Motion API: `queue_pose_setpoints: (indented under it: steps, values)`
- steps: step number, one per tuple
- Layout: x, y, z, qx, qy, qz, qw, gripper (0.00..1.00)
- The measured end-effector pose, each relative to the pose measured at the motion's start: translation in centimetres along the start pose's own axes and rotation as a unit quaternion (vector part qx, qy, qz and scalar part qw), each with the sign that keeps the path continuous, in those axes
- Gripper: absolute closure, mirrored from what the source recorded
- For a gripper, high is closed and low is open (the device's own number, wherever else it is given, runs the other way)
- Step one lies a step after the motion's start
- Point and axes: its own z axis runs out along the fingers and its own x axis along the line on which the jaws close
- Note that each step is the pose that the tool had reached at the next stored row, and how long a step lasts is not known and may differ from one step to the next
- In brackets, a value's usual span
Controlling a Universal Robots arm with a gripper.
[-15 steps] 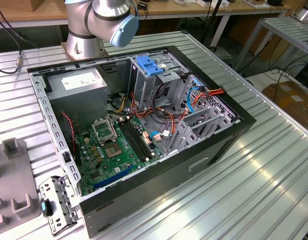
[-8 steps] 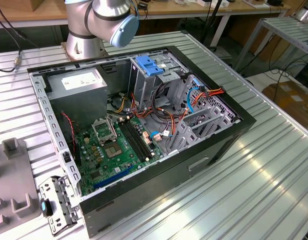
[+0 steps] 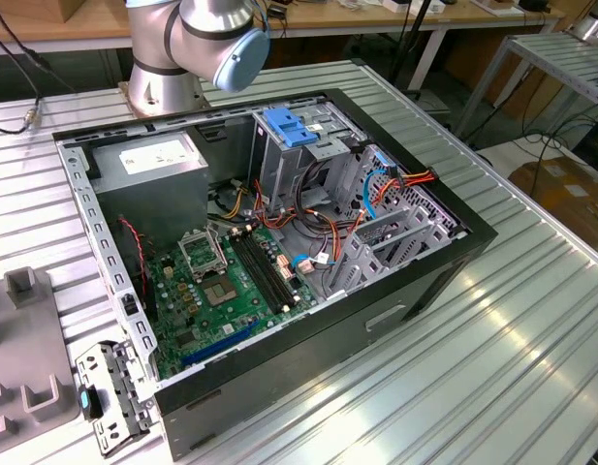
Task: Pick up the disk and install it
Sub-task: 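Pick up the disk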
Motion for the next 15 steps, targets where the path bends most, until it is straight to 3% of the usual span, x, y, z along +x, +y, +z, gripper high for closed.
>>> queue_pose_setpoints:
  steps: [15]
  values:
    - [0.01, 0.00, -3.47, 0.0001, 0.0000, 0.000, 1.00000, 0.63]
